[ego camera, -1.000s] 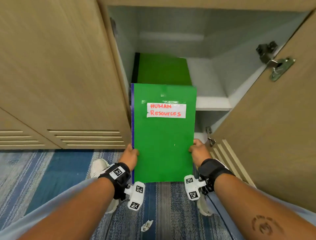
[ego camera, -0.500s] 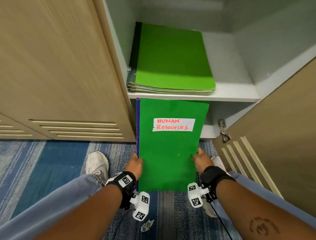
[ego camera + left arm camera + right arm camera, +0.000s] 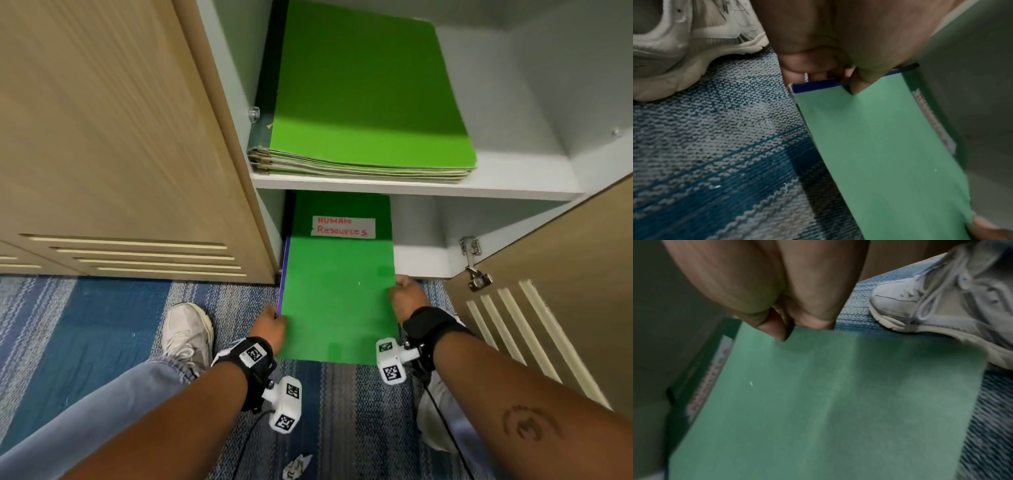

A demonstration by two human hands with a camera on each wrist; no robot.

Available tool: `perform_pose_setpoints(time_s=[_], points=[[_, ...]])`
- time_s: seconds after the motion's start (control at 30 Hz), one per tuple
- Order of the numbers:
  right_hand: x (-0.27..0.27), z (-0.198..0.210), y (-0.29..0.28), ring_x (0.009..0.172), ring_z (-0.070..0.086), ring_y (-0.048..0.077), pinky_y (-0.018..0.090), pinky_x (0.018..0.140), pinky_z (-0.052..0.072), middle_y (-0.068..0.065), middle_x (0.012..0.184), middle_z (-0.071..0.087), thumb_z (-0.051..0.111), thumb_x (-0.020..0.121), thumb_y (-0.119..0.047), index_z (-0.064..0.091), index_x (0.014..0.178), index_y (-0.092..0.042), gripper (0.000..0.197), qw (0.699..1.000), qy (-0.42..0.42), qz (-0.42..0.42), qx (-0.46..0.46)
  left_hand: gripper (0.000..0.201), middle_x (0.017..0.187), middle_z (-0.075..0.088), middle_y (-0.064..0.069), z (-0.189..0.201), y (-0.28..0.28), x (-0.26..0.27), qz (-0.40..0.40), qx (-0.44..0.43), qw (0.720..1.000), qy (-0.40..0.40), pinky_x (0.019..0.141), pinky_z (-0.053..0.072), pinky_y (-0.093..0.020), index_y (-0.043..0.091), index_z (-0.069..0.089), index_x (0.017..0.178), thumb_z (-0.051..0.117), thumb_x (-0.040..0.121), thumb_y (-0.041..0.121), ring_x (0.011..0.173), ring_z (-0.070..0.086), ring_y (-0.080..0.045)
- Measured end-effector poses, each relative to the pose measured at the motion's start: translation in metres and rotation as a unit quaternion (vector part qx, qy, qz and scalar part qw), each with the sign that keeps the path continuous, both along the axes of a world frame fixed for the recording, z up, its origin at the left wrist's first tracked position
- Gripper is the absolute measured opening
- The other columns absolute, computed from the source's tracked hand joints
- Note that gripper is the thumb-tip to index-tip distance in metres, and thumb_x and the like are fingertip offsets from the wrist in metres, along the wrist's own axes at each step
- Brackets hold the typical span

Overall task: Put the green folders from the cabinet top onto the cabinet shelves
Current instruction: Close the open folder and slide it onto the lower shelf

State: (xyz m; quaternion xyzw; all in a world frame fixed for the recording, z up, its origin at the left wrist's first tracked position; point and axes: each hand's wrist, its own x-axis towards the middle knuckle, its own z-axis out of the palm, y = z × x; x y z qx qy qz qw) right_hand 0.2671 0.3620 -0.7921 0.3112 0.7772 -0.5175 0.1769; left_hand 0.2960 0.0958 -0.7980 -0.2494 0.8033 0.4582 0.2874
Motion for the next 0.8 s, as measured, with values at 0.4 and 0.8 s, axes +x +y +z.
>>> perform_pose_setpoints(time_s=[0.4, 0.8], points=[[-0.015, 0.005, -0.047, 0.149, -0.004, 0.029, 0.053, 0.12, 0.003, 0.004, 0.162, -0.009, 0.07, 0.058, -0.073, -0.001, 0.153, -0.029, 0.127, 0.77, 0.021, 0.562, 0.302, 0.032, 0.123, 0.063, -0.02, -0.018, 0.014, -0.062, 0.096, -0.035, 0.994, 0.028, 0.089, 0.041, -0.029, 0.001, 0.059, 0.125, 0.054, 0.096, 0.015, 0.112, 0.058, -0.034], [-0.08, -0.021, -0.058, 0.146, 0.015, 0.034, 0.055, 0.114, 0.024, 0.008, 0.159, 0.013, 0.072, 0.072, -0.04, 0.016, 0.151, -0.027, 0.097, 0.737, 0.047, 0.565, 0.368, 0.046, 0.106, 0.068, -0.022, -0.031, 0.013, -0.065, 0.151, 0.014, 0.988, 0.009, 0.088, 0.049, -0.037, 0.002, 0.067, 0.101, 0.053, 0.091, 0.045, 0.094, 0.064, -0.034]])
